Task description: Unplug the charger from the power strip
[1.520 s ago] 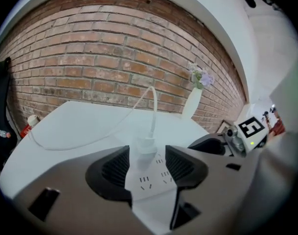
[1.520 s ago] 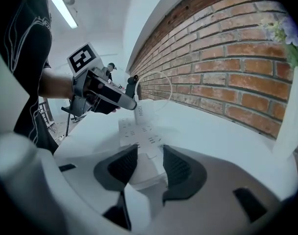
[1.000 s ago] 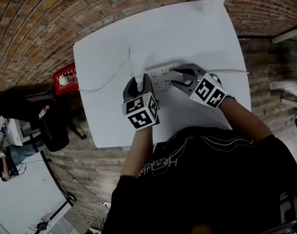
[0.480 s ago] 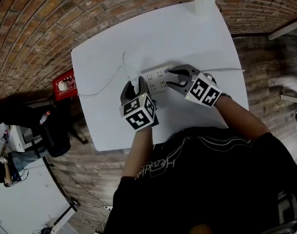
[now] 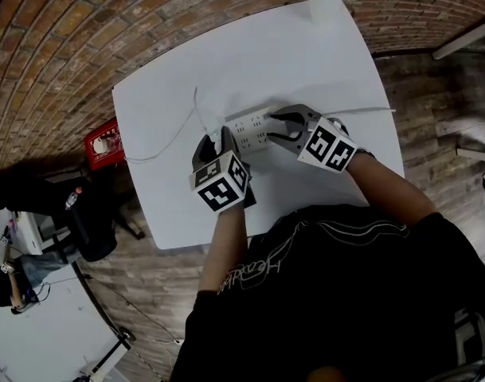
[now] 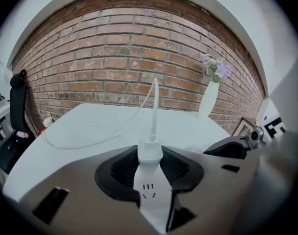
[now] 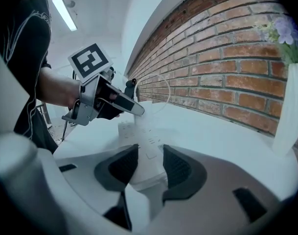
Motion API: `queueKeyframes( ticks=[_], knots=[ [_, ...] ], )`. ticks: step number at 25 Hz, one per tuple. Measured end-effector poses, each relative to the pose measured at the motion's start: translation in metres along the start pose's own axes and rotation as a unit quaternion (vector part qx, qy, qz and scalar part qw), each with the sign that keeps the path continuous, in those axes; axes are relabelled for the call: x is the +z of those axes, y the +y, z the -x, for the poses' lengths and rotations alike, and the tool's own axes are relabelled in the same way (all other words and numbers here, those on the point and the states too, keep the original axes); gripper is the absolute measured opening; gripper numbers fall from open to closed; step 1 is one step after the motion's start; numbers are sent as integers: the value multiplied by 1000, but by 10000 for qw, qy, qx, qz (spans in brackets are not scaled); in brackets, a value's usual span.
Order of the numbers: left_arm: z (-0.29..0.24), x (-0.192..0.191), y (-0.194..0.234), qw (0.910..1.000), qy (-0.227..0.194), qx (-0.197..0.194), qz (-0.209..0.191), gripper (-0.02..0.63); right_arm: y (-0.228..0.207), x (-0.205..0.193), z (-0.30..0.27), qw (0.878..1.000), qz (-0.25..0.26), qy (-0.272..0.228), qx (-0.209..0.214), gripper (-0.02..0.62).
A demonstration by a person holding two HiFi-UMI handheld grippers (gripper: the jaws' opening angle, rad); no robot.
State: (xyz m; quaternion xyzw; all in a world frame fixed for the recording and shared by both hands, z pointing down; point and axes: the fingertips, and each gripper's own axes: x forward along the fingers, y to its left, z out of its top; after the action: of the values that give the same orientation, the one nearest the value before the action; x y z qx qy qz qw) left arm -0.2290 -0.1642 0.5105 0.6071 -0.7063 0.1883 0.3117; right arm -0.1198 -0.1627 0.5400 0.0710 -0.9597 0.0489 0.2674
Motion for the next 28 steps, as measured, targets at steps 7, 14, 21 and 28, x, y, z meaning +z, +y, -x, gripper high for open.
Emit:
queueKeyframes(
  ticks=[7,14,21,28],
  knots=[
    [2,3,-2,9986,-5,169,-507,137,0,2,-1,10000,16,-4,-44,131],
    [2,2,-6,9982,10,167,-574,137,0,0,-1,10000,-10,-21,-32,127],
    [2,-2,2,9998,96,-111,144,138,2,0,-1,9999,86,-25,75,129],
    [8,1,-7,9966,-80,376,-726,137,2,0,0,9999,78,-71,85,126]
  ],
)
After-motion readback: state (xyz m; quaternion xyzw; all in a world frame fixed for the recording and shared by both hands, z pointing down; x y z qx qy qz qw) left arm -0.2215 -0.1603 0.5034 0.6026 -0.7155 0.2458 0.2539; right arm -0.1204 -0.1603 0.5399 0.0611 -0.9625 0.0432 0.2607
